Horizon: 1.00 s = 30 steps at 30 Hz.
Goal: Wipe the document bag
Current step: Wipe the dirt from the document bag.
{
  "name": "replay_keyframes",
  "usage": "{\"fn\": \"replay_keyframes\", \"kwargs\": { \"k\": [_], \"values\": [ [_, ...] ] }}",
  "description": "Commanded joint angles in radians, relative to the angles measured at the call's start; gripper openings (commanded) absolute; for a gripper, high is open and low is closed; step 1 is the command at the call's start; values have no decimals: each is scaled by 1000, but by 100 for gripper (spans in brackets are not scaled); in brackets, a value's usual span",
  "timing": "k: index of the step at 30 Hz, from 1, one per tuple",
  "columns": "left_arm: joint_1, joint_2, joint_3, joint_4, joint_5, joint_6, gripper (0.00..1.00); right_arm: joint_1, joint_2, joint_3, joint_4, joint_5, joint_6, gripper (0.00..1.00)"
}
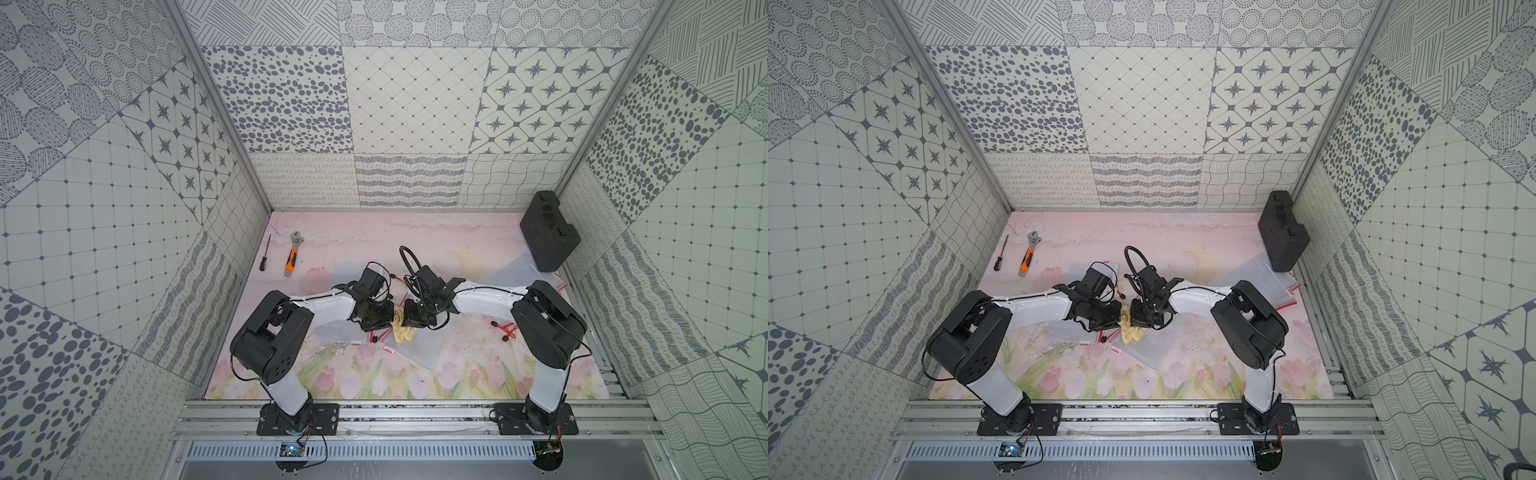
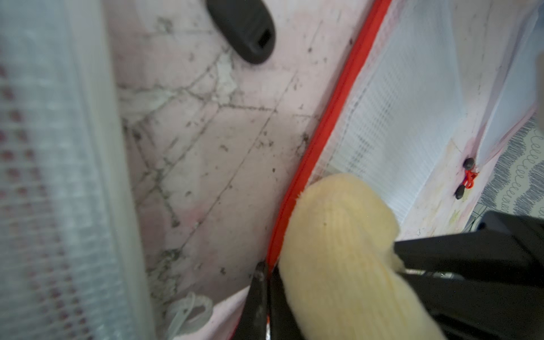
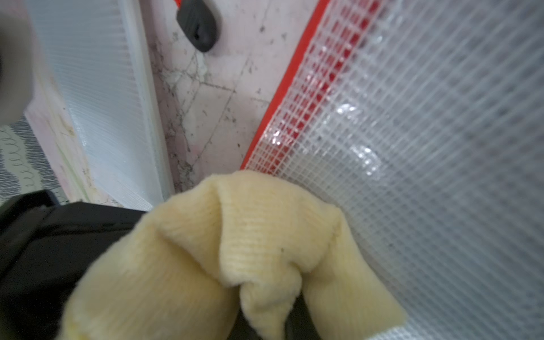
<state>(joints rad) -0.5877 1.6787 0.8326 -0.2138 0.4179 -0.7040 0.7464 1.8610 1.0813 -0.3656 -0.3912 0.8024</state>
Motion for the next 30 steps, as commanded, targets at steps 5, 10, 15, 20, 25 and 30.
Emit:
{"fn": "replay_keyframes", "kwargs": {
  "k": [5, 10, 15, 20, 25, 30],
  "values": [
    [-3, 11, 25, -67, -85, 20, 0, -316, -184, -292, -193, 115, -103, 0],
    [-4, 20, 38, -62, -79, 18, 0, -390, -294, -273, -312, 213, -148, 0],
    [-4, 26, 47, -56, -74, 6, 0, -232, -224, -186, -242, 165, -49, 0],
    [-6, 30, 39, -47, -67, -13, 0, 13, -50, 0, -193, 118, 32, 0],
    [-6, 16, 18, -16, -65, -44, 0, 58, -17, 25, -168, 101, 45, 0],
    [-10, 33, 17, 18, -42, -72, 0, 5, -8, 9, -269, 164, -56, 0]
  ]
}}
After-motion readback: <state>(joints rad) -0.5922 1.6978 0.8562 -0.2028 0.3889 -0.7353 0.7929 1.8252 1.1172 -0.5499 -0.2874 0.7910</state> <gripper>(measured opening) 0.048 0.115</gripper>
